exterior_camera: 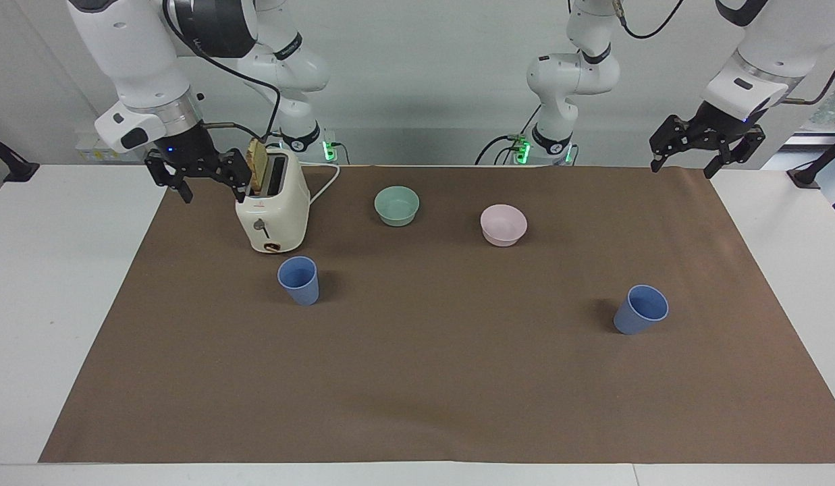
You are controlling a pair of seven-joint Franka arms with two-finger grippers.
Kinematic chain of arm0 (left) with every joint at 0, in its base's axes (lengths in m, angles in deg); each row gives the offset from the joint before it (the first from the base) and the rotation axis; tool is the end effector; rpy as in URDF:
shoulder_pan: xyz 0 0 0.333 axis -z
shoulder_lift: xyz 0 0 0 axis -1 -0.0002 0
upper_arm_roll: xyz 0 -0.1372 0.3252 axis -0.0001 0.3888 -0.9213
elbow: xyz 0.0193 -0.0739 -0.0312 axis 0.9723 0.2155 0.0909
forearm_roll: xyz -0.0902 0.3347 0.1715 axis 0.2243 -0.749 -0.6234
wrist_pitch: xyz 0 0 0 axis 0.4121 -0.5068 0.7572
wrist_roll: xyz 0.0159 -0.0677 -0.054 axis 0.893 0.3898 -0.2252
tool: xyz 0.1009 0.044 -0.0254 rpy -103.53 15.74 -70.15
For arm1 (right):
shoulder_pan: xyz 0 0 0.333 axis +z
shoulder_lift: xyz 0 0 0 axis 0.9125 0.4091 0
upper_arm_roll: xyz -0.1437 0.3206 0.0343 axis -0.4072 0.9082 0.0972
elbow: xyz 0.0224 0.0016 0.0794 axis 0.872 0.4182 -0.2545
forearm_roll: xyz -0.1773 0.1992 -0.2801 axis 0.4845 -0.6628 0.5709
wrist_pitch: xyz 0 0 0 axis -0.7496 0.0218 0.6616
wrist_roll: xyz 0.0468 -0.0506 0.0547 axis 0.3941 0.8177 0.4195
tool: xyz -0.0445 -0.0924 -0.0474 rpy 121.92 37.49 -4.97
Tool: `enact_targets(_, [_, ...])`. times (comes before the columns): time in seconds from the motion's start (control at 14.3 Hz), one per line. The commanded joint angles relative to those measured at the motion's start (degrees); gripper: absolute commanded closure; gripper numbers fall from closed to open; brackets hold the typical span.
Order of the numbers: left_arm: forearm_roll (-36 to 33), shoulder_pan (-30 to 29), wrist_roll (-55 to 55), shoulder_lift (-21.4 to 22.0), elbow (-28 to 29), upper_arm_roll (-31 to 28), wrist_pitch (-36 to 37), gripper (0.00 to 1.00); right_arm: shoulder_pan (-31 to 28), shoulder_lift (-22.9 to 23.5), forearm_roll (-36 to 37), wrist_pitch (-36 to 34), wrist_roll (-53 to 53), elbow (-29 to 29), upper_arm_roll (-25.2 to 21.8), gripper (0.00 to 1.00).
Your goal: Stack blue cups with both arms
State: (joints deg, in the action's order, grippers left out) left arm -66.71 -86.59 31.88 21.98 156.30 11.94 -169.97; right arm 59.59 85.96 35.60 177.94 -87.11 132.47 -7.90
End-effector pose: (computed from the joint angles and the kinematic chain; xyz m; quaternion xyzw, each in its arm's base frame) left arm 0.5403 -0.0220 0.6942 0.9951 -0.0969 -0.0065 0.0191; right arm 0.5649 0.0054 0.6433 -0.9997 0.0101 -0.0200 0.0022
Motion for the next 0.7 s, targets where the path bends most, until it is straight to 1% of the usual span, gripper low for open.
enact_targets(0.0, [-1.0, -0.1, 0.2, 1.0, 0.8, 0.1, 0.0, 0.0, -0.5, -0.7, 0.6, 0.5, -0.8, 1.0, 0.4, 0.0])
enact_targets(0.49, [-1.2, -0.1, 0.1, 0.8, 0.8, 0.1, -1.5, 0.0, -0.5, -0.7, 0.6, 0.5, -0.8, 1.0, 0.4, 0.0])
enact_targets(0.63, [-1.2, -0.1, -0.1, 0.6, 1.3, 0.1, -3.8, 0.0, -0.5, -0.7, 0.6, 0.5, -0.8, 1.0, 0.4, 0.0])
